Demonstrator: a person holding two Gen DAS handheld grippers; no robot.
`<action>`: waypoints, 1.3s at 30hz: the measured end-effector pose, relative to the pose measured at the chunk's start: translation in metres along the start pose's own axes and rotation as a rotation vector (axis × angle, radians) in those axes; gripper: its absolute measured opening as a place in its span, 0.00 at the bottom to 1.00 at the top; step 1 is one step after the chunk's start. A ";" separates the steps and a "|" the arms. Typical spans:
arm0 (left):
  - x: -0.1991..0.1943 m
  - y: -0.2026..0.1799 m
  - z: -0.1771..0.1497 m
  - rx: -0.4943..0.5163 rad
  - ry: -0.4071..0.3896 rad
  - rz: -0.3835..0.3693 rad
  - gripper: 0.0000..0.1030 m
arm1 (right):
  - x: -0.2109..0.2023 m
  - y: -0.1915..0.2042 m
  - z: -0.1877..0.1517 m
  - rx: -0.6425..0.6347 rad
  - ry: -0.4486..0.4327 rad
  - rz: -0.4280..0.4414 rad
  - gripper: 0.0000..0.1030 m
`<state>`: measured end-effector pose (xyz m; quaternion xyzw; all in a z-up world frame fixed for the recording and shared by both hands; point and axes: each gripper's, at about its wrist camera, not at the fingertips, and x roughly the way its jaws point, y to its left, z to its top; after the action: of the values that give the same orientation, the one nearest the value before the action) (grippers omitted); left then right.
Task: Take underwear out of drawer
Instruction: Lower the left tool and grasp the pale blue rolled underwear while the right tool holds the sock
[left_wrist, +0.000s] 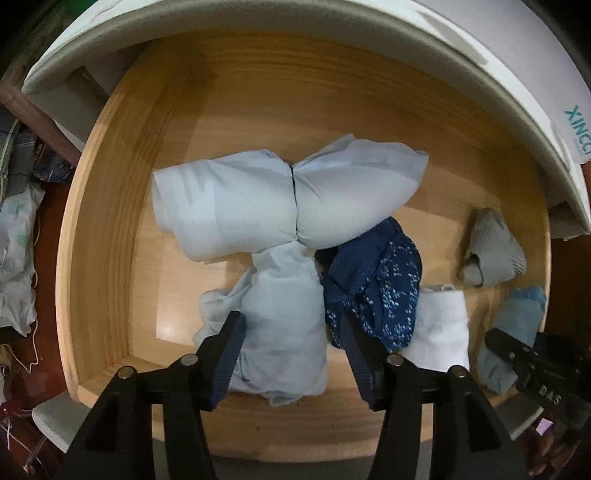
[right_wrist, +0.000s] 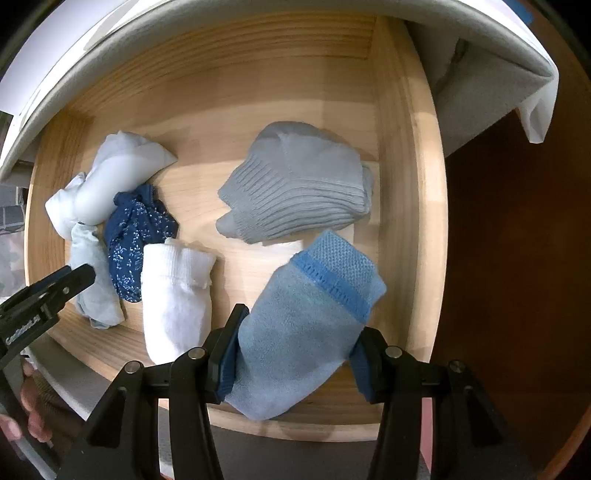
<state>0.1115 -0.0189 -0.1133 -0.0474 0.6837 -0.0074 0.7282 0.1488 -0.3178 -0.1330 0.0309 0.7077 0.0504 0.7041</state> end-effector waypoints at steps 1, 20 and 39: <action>0.002 0.000 0.001 0.001 0.002 0.013 0.54 | 0.000 0.005 0.000 0.000 0.001 0.001 0.46; 0.024 -0.006 0.012 0.054 0.053 0.086 0.44 | -0.002 0.016 0.004 0.017 0.017 0.014 0.46; -0.028 0.011 -0.027 0.119 -0.089 0.050 0.33 | 0.001 0.007 0.005 0.039 0.021 0.011 0.46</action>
<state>0.0824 -0.0072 -0.0876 0.0128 0.6500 -0.0277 0.7593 0.1541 -0.3104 -0.1331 0.0479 0.7156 0.0410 0.6957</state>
